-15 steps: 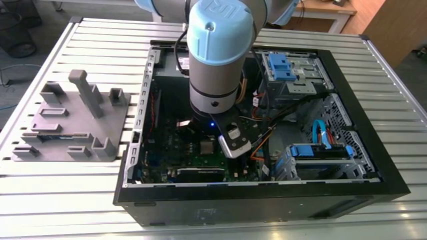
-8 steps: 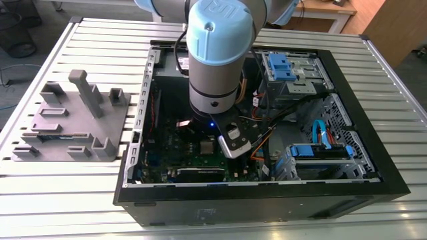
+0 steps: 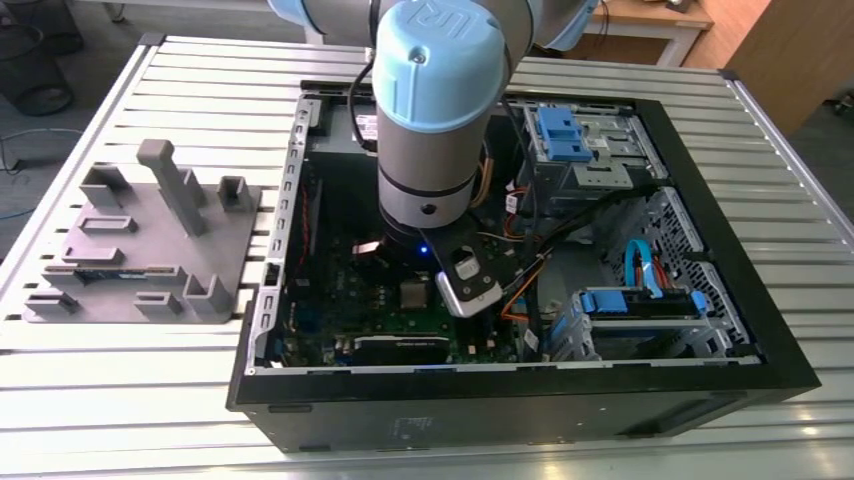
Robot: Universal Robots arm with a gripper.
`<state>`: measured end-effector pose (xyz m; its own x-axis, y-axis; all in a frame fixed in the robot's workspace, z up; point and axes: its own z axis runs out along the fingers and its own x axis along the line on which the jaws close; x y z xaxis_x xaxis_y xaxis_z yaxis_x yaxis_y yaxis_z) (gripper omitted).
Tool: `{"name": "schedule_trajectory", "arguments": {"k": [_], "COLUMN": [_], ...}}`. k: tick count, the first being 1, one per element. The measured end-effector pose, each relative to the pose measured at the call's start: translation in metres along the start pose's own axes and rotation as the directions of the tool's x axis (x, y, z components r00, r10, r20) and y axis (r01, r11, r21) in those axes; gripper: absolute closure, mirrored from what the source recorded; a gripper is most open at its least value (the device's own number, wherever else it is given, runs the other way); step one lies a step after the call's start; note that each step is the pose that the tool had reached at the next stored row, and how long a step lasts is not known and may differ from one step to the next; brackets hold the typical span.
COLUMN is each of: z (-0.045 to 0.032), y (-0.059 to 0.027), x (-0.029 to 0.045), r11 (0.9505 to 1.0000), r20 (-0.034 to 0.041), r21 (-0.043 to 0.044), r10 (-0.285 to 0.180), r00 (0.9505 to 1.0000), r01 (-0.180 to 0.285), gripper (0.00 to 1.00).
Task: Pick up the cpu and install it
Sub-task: 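Place the cpu into insertion slot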
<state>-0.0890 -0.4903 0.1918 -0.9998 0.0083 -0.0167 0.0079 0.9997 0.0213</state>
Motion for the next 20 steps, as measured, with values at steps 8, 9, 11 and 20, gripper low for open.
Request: {"name": "schedule_trajectory", "arguments": {"k": [8,9,11,20], "z": [0.0001,0.0,0.0,0.0003], "y": [0.0,-0.0001,0.0,0.0], "x": [0.0,0.0,0.0001,0.0], "r11": [1.0,1.0,1.0,1.0], "r20": [0.0,-0.0003,-0.0002,-0.0001], "r21": [0.0001,0.0005,0.0004,0.0002], "r10": [0.0,0.0,0.0,0.0], "r00": [1.0,1.0,1.0,1.0], "r01": [0.0,0.0,0.0,0.0], "gripper": [0.54,0.55,0.55,0.6]}}
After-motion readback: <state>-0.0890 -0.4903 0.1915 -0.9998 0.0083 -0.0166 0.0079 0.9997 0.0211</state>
